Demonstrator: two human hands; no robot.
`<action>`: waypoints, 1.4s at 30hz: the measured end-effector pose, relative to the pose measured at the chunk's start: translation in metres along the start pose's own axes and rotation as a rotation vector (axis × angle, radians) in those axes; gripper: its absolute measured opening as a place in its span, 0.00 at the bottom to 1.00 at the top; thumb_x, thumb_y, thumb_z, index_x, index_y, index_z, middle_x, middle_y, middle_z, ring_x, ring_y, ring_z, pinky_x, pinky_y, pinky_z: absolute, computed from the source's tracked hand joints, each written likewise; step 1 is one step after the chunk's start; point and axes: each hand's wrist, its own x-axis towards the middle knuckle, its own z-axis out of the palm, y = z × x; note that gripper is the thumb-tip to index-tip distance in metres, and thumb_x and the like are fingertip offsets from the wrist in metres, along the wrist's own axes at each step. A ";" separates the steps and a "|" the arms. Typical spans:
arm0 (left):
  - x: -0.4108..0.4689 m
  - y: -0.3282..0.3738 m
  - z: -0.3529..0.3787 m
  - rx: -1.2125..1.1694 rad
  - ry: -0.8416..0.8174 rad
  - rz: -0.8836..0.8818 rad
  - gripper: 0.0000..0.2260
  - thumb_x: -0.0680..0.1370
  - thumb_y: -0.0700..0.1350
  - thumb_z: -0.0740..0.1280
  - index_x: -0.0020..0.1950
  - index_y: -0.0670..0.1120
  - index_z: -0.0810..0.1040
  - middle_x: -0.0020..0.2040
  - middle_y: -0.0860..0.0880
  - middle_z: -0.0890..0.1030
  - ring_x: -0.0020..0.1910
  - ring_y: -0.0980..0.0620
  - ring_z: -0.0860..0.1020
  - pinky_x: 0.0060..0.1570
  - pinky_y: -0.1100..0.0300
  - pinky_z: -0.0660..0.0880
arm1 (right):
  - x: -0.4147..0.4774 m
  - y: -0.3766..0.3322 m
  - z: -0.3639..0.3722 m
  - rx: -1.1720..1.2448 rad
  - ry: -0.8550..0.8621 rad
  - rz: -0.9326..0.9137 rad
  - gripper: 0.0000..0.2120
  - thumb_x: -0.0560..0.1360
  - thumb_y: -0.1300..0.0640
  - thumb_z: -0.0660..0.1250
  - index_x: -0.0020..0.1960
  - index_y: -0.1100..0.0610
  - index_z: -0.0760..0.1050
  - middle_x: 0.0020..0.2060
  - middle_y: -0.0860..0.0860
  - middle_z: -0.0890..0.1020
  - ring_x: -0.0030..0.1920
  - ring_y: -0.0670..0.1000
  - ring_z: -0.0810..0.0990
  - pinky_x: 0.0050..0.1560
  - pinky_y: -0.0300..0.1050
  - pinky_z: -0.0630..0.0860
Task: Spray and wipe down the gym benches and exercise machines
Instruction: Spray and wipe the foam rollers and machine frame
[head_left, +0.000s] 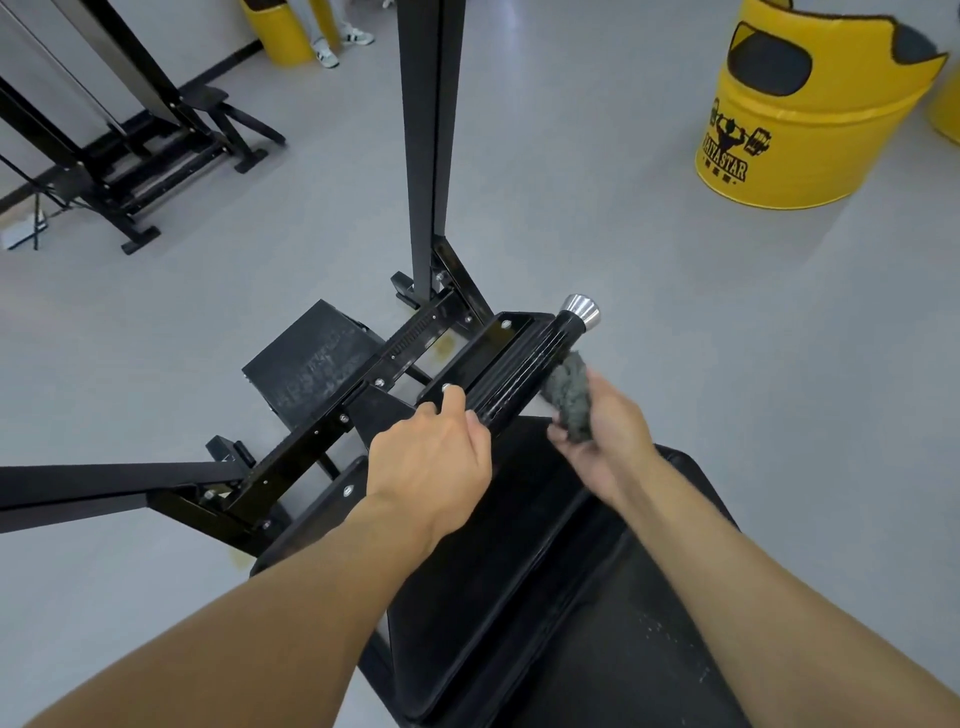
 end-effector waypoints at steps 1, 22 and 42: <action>0.001 -0.001 0.000 0.004 0.003 0.001 0.18 0.84 0.52 0.45 0.66 0.45 0.66 0.45 0.48 0.77 0.38 0.46 0.78 0.40 0.49 0.77 | 0.011 -0.006 0.001 0.109 -0.006 0.004 0.11 0.79 0.61 0.59 0.57 0.57 0.77 0.45 0.55 0.77 0.36 0.49 0.71 0.29 0.41 0.68; 0.000 0.000 -0.001 0.029 -0.021 0.003 0.13 0.84 0.52 0.45 0.59 0.48 0.65 0.45 0.49 0.76 0.38 0.47 0.78 0.40 0.51 0.76 | 0.016 -0.001 0.000 0.069 0.102 0.023 0.13 0.77 0.68 0.58 0.56 0.61 0.79 0.44 0.56 0.79 0.31 0.47 0.70 0.28 0.40 0.67; 0.000 0.002 -0.003 0.041 -0.032 0.001 0.14 0.83 0.52 0.44 0.59 0.49 0.65 0.45 0.49 0.76 0.37 0.47 0.78 0.39 0.51 0.76 | 0.026 -0.007 -0.004 0.108 0.005 0.047 0.16 0.77 0.68 0.58 0.58 0.58 0.79 0.47 0.56 0.80 0.34 0.48 0.71 0.28 0.40 0.68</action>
